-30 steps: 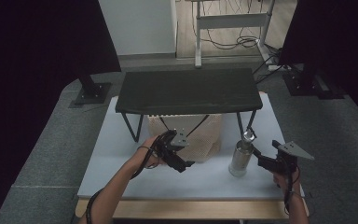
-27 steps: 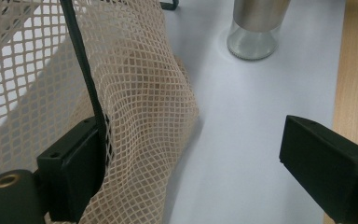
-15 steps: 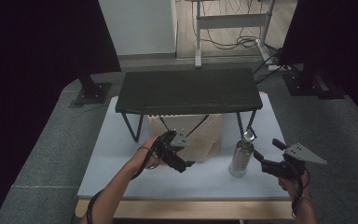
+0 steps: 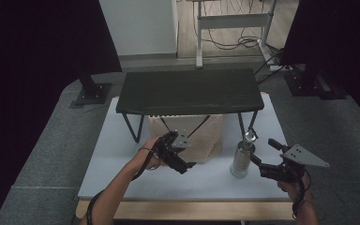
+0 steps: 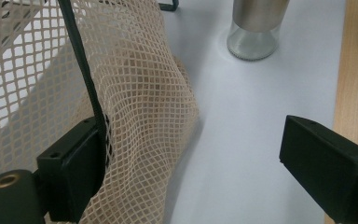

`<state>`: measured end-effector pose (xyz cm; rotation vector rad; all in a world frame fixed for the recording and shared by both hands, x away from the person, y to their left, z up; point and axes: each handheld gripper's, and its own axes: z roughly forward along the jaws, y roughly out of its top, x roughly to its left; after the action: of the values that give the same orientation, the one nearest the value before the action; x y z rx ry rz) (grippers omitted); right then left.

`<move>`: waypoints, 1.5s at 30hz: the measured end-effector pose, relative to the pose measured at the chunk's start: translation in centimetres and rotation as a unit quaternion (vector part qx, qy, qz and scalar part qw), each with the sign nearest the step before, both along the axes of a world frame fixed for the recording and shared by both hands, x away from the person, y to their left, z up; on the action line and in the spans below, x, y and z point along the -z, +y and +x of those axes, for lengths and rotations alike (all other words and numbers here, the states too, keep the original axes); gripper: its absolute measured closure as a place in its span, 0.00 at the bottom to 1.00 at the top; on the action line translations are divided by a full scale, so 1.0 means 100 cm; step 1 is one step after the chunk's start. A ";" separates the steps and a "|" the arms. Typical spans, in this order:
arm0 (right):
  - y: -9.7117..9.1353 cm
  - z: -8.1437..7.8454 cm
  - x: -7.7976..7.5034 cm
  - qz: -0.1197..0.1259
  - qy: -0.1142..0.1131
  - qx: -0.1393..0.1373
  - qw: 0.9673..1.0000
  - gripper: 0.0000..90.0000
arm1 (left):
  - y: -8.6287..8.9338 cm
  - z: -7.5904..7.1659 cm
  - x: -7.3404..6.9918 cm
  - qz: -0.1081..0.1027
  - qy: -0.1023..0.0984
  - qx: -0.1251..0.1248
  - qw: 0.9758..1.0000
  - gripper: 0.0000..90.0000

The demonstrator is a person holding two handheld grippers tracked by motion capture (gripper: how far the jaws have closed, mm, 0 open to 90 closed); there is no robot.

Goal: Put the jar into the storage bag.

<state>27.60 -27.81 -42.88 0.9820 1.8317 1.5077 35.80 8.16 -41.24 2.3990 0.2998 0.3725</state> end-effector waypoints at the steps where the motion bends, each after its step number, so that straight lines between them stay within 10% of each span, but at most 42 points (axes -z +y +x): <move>1: 0.001 0.001 0.000 0.000 0.001 -0.001 1.000 0.14 | 0.000 0.000 0.000 0.000 0.001 0.000 1.000 0.10; 20: 0.018 0.011 -0.007 -0.006 -0.006 -0.043 0.999 0.26 | -0.001 -0.001 0.001 0.003 -0.005 -0.002 1.000 0.10; 35: 0.024 0.023 -0.008 0.005 -0.022 -0.048 0.999 0.67 | -0.002 -0.001 0.003 0.003 -0.007 -0.004 1.000 0.10; 45: 0.028 0.023 -0.010 0.013 -0.018 -0.046 0.999 0.67 | -0.001 -0.002 0.003 0.004 -0.010 -0.003 1.000 0.10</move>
<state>29.91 -25.04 -41.84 0.8892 1.8586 1.5971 35.65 8.01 -41.52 2.4019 0.2967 0.4019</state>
